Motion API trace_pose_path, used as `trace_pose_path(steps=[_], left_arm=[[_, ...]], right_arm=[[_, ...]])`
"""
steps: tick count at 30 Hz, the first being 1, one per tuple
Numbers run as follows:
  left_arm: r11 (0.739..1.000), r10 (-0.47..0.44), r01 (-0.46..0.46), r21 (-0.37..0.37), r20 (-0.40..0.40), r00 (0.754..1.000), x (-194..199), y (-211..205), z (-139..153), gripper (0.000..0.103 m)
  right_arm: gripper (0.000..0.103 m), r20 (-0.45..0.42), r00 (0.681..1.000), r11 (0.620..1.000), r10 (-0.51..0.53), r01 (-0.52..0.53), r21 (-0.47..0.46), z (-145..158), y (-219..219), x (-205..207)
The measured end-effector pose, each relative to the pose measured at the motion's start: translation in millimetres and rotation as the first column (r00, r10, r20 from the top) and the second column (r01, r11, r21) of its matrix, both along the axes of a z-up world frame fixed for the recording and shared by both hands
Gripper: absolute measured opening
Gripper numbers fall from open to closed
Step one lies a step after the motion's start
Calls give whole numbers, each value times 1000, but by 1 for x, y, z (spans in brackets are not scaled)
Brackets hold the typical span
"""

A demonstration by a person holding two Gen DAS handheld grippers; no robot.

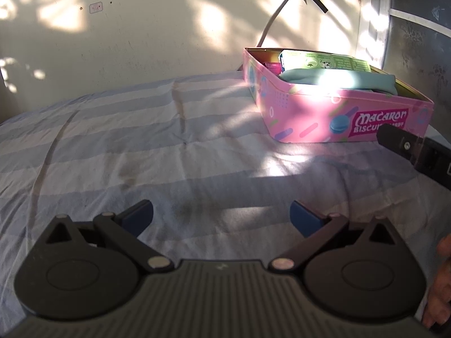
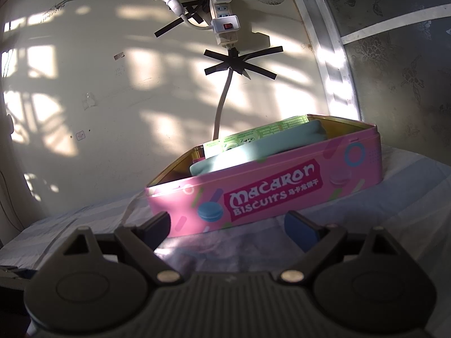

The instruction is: Organize objects

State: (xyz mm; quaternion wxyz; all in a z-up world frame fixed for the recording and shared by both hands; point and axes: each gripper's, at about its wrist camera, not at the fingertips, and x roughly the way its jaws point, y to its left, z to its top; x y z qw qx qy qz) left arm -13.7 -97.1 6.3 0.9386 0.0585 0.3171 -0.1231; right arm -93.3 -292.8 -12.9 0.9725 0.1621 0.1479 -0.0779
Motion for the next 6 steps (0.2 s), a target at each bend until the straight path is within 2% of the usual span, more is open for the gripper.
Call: trace_pose_path(steps=[6], left_arm=[[1000, -22, 22, -6, 5, 1000, -1, -1, 1, 103]], right_arm=[[92, 0, 1000, 1000, 0, 0, 0, 0, 0, 0]])
